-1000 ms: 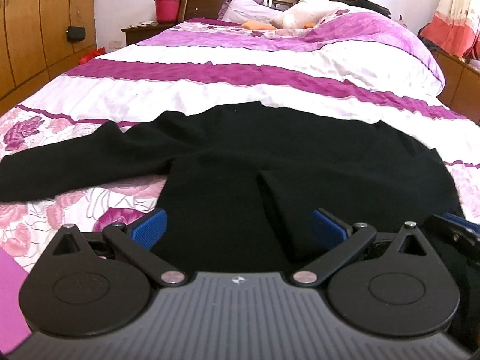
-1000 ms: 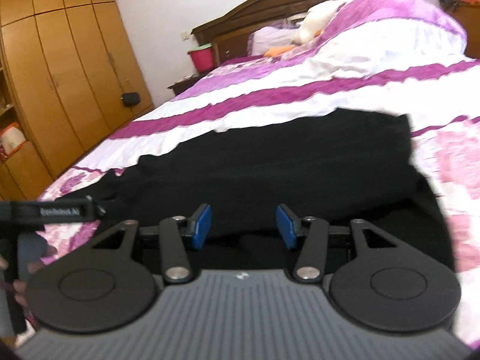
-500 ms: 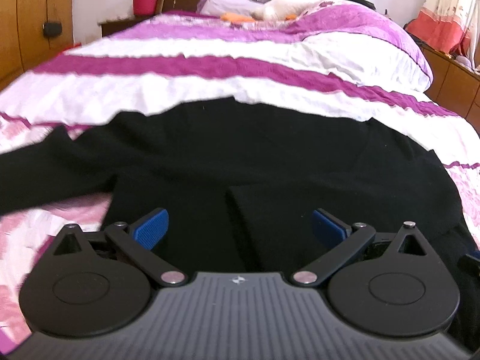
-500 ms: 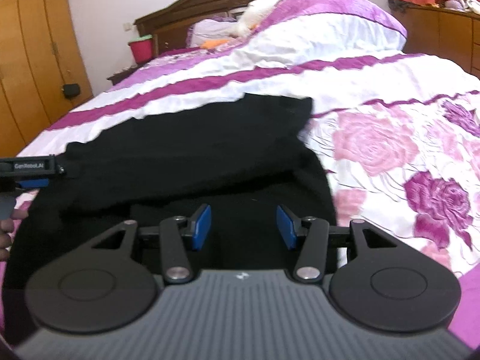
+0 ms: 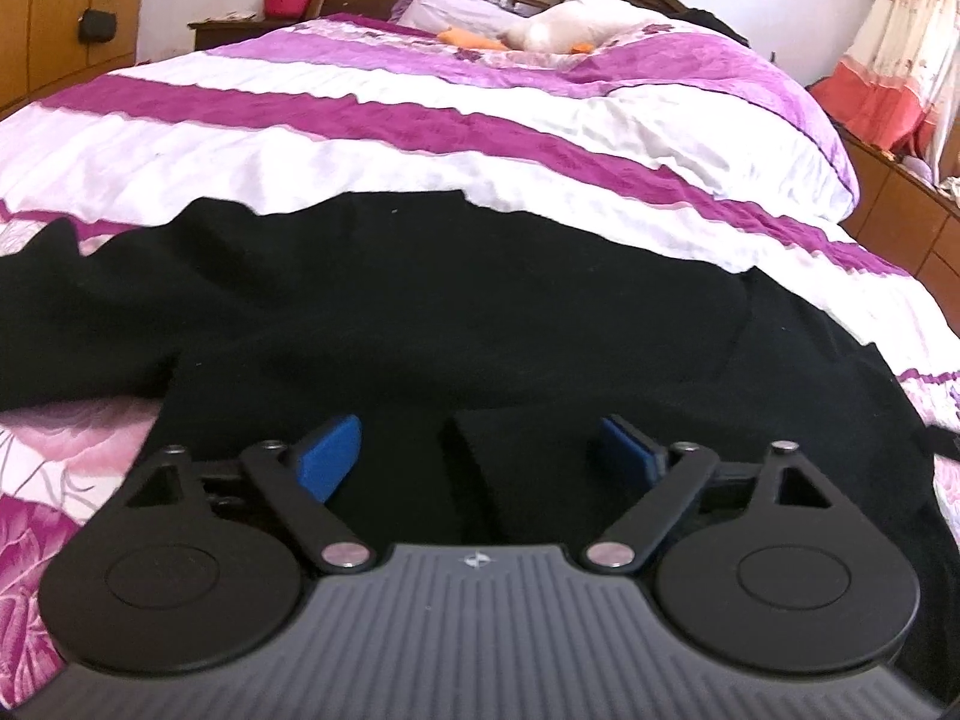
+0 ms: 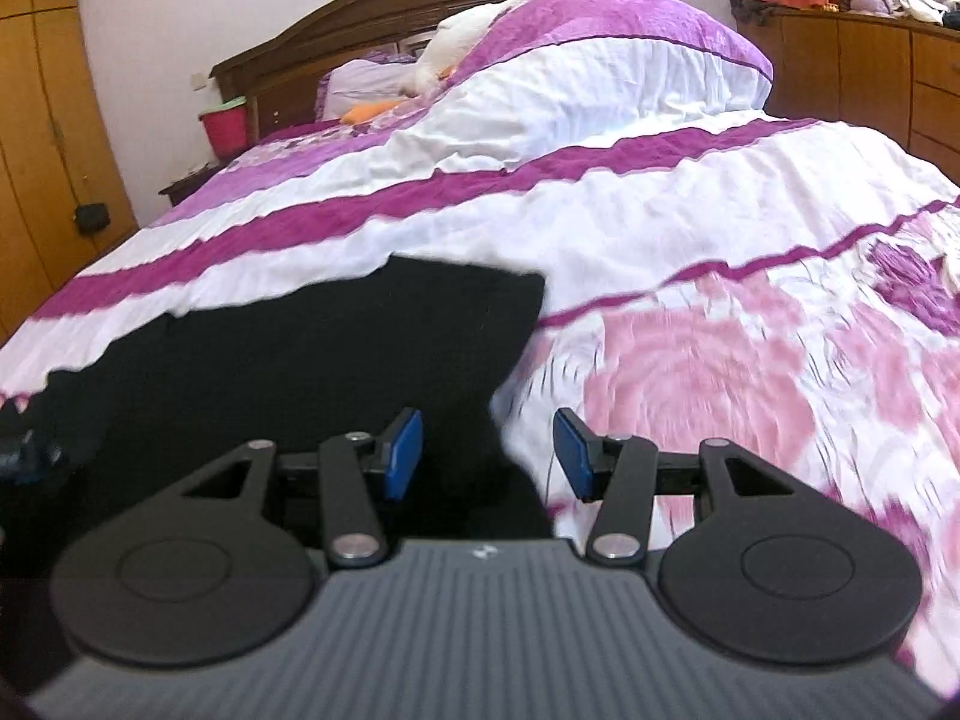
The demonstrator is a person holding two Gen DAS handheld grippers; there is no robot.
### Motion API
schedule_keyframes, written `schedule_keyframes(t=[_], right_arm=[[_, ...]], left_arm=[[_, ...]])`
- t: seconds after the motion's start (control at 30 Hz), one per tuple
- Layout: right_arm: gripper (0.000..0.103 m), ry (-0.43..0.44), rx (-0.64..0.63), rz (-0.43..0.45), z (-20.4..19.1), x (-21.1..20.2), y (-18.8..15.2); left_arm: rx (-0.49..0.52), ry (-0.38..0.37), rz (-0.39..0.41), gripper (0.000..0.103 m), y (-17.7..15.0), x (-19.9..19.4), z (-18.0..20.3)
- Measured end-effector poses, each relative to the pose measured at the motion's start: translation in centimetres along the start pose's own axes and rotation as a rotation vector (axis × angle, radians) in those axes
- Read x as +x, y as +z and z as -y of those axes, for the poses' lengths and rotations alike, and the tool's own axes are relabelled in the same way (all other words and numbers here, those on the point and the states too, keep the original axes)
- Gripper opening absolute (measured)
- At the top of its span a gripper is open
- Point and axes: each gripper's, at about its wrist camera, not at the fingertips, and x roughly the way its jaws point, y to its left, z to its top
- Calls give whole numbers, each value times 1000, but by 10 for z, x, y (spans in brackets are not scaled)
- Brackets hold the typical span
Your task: Fold small clothes
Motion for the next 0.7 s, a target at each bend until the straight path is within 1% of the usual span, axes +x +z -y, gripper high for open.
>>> schedule_keyframes(t=[0.03,0.07,0.1,0.13,0.17,0.23,0.3,0.37,0.4,0.43,0.47,0.5,0.57,0.63,0.7], right_arm=[[51,-8,4,-1,2,10,6],[51,-12,8,-2,3,19,10],[51,-10,15,-6,5,29,14],[51,-3,25,-13,7,37,17],[51,5,39,-22,9,44,20],[51,26,86,-39,15,59,25],[51,49,122,-43,19,72,31],[51,57,115,-34,17,78,32],[45,67,107,-30,16,80,33],[21,86,89,-28,14,81,33],[12,94,68,-28,12,82,33],[11,88,48,-15,9,80,33],[9,77,22,46,8,74,35],[9,59,25,111,8,66,36],[8,26,16,158,7,62,36]], left_arm=[[8,-4,2,75,0,1,3],[18,-15,4,71,0,2,5],[25,-29,5,61,1,2,7],[27,-40,4,53,1,3,8],[26,-48,4,49,1,3,10],[29,-58,9,30,2,4,12],[23,-67,15,17,4,2,12],[24,-83,31,14,7,-1,13],[37,-85,49,14,9,-5,14],[52,-85,65,13,11,-7,17],[64,-84,80,13,14,-10,19],[72,-84,93,12,17,-12,21],[93,-79,125,12,23,-17,25],[140,-66,173,12,31,-19,30],[192,-33,208,12,39,-16,37]])
